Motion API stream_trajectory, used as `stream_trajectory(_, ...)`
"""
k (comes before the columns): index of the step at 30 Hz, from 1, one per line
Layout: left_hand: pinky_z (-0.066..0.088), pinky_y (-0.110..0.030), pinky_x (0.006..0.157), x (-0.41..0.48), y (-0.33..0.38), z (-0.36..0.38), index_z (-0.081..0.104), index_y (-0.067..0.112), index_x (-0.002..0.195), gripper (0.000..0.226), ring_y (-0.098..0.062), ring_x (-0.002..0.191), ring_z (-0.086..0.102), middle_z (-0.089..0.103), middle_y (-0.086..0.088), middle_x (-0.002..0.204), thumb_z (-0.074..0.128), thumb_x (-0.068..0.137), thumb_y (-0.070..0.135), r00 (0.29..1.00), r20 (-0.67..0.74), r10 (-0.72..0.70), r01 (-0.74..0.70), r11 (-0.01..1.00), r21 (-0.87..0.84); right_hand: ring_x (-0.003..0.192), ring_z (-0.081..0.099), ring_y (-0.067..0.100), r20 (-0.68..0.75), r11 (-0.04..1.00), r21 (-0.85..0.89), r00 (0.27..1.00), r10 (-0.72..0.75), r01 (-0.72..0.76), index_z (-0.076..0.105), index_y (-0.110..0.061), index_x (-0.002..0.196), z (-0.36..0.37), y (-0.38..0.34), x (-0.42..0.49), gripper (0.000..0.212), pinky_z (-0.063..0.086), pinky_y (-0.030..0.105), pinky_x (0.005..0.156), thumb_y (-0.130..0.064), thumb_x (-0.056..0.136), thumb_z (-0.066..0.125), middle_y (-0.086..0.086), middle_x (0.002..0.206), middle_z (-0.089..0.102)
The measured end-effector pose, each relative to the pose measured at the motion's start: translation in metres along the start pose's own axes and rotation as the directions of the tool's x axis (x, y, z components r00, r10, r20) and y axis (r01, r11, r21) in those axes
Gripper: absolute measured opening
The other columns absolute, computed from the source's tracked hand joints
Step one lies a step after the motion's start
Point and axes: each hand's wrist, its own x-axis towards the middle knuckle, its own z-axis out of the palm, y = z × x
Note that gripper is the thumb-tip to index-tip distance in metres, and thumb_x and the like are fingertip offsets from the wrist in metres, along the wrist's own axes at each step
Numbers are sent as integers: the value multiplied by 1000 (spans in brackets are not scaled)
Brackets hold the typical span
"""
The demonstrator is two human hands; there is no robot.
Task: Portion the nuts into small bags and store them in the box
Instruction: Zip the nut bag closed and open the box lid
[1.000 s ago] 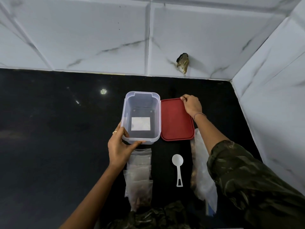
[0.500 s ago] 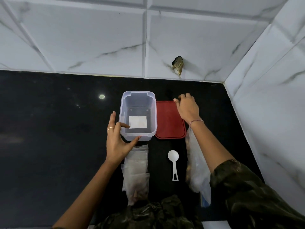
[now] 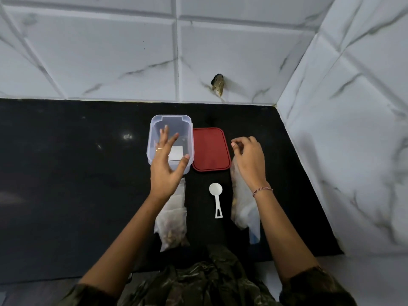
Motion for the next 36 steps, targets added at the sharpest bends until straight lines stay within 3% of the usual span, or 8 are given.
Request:
stream_trajectory(2,28,-17,113,-9,14,19,53,15,134,47,-3,141,29,38,1,151,58,90,31,998,-7,-55,54,996,-73,98,54,12,-19,998,51,999,35,-34,65,-20,106,-12,4,-13,17,50,26,79,-23,95,52,-2,104,54)
stream_trajectory(5,43,-20,103,-30,32,54,59,14,128,36,3,117,54,60,4,130,57,92,19,973,69,-221,229,960,-158,99,54,11,0,994,11,994,113,-113,64,-20,109,-26,19,-34,18,49,23,81,-22,93,56,-3,106,55)
stream_trajectory(10,39,-4,91,-67,43,105,55,8,132,38,-4,111,56,61,-5,129,52,94,5,842,354,-407,413,909,64,111,47,16,174,960,-91,945,278,-266,59,-16,120,-21,39,-78,33,43,23,87,-30,90,61,1,121,48)
stream_trajectory(15,41,-34,108,-73,42,128,42,7,141,48,-20,124,52,52,-11,139,48,93,5,719,432,-544,528,832,171,124,30,25,207,919,-316,928,310,-237,49,-12,130,-12,46,-108,42,42,31,99,-26,91,58,7,141,30)
stream_trajectory(24,48,-25,85,-74,39,146,42,8,138,46,-17,107,58,59,-12,125,48,93,8,667,386,-637,625,761,175,96,50,8,197,810,202,833,517,-551,52,-13,119,-9,63,-108,33,44,14,72,-18,89,62,5,125,47)
stream_trajectory(28,46,-22,76,-71,40,151,40,9,138,47,-11,91,58,62,-4,108,51,92,7,638,377,-671,685,719,121,74,53,-1,282,643,379,745,604,-665,58,-13,112,-10,68,-98,23,43,9,53,-10,89,59,-3,101,59)
stream_trajectory(32,49,-18,69,-70,36,155,46,7,131,41,-13,88,63,62,-1,98,53,91,7,626,348,-698,714,692,103,78,59,8,451,319,512,565,691,-798,55,-15,101,-11,68,-91,15,47,18,60,-4,90,56,1,95,60)
stream_trajectory(36,53,-19,63,-65,33,160,50,2,119,32,-15,77,66,65,-6,94,59,92,16,602,338,-723,744,662,89,80,63,17,530,282,473,525,665,-835,54,-8,107,-16,77,-89,15,51,25,62,-7,91,55,10,96,63)
